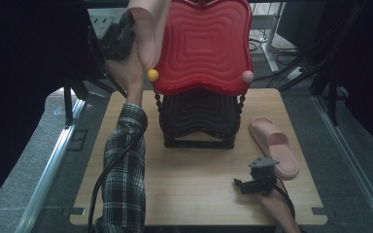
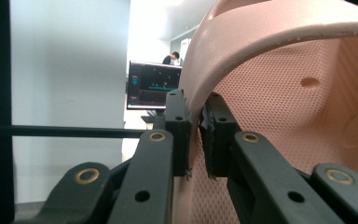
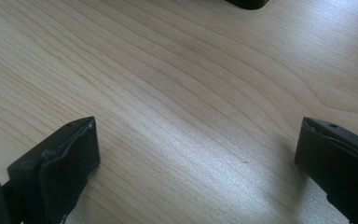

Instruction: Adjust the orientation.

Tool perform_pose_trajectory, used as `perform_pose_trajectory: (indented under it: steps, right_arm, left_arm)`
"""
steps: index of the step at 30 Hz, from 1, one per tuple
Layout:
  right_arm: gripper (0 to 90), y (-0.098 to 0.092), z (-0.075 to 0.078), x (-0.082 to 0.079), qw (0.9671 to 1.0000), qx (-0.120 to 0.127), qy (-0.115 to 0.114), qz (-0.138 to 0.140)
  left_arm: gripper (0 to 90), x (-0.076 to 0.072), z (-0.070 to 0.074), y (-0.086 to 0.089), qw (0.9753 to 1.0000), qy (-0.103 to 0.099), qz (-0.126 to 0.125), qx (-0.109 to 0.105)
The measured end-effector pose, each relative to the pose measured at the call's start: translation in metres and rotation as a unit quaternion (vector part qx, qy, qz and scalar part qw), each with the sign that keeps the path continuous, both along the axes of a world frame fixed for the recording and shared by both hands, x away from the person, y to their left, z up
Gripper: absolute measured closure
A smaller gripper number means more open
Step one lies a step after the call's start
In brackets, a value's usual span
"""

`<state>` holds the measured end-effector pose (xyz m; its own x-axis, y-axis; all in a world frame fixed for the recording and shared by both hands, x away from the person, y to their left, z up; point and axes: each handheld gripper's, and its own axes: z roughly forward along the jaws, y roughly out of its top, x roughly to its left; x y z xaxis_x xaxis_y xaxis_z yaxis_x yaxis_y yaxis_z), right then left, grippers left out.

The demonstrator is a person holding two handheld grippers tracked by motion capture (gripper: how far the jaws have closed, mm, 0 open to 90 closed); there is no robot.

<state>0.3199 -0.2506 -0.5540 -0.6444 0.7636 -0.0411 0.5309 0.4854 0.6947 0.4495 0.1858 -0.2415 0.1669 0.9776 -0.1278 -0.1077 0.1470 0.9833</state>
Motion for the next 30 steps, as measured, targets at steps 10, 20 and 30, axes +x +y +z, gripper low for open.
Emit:
perform_pose_trajectory:
  steps: [10,20,30]
  right_arm:
    - [0.0,0.0,0.0,0.0,1.0,0.0,0.0,0.0]
    - [0.0,0.0,0.0,0.0,1.0,0.0,0.0,0.0]
    - [0.0,0.0,0.0,0.0,1.0,0.0,0.0,0.0]
  left_arm:
    - [77.7,0.003,0.003,-0.001,0.9994,0.022,-0.025,0.0]
    - [71.7,0.001,0.011,-0.001,0.9981,0.038,-0.049,0.005]
    - [66.6,-0.007,0.007,0.01,0.9994,0.024,-0.022,0.011]
